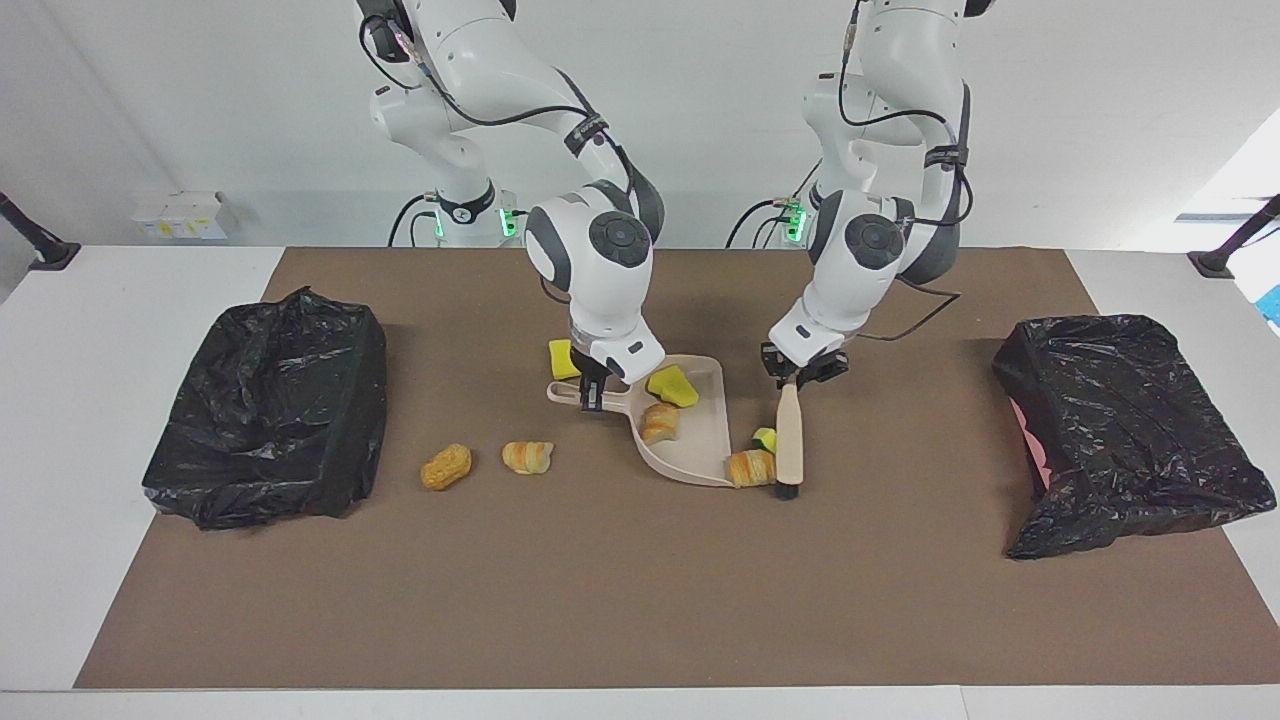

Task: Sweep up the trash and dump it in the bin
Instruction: 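Sweep the remaining sponge pieces into the dustpan with the left gripper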

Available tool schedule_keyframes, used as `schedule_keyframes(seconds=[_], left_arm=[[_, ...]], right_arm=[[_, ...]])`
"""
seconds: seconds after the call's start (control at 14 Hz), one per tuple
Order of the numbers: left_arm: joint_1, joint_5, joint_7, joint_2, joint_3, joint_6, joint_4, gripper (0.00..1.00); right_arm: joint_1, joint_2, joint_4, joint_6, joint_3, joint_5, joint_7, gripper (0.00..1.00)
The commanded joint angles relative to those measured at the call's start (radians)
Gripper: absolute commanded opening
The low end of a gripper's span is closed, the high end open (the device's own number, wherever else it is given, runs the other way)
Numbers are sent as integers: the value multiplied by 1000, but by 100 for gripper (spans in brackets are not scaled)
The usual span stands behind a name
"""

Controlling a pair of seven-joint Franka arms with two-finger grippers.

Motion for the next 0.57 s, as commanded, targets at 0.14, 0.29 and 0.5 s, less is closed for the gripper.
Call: schedule_keyframes(seconds=[0.14,0.29,0.5], left_arm=[[-158,-2,98,-38,5,-75,3,0],[-178,-47,54,-38,6,-95,14,0],[-158,-69,-32,-53,19,-118,31,0]], right_arm=[[-4,-13,-21,18,6,-7,49,0],[-4,-13,-21,18,6,-7,49,0],[-6,-11,-20,28,6,-7,41,0]])
